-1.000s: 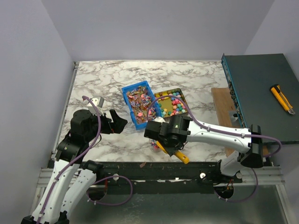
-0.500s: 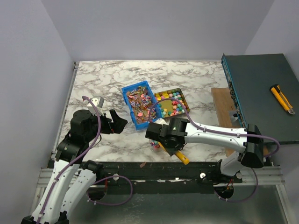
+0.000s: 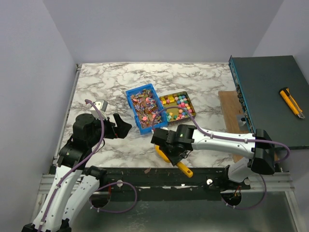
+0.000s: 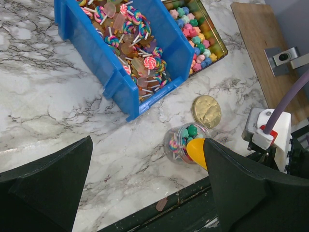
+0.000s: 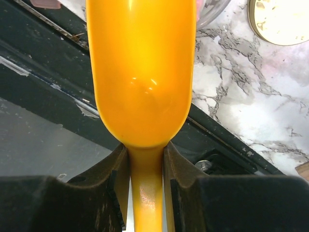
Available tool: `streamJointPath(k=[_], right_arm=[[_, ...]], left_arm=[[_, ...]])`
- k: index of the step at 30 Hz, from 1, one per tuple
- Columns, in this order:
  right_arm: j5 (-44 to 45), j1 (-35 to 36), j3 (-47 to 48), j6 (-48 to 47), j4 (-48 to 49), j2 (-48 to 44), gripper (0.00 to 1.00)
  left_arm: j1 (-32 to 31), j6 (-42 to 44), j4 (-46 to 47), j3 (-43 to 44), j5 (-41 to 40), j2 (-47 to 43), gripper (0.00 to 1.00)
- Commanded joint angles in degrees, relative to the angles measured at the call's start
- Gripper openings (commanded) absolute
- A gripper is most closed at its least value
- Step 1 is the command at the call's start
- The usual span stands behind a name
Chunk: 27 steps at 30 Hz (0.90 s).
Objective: Pack the candies
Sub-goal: Place the fake candies in the packing bottle.
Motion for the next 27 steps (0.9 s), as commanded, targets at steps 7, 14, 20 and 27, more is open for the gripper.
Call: streamJointPath(k=[7,14,20,27], right_arm=[[6.85,-0.02,6.64,-0.62,-1.16,-2.23,0.01],[17.40,-1.02,8.27,1.15,-1.14,-4.06,0.01],[23.96,-4.40,5.19,2.60,1.72,-7.10,0.01],[24.65,-11.39,-2.59,3.92,10.18,-12.59,0.01]], left_arm=[[-0.19,0.48,-0.42,-0.41,0.15,0.20,0.99],[-0.17,0.48,-0.40,-0.41,0.15,0.75,0.99],[-0.22,0.48,-0.42,-0.41,0.06,1.23,0.99],[-0.22,0.48,-0.42,-0.37,0.06,1.89,0.99]])
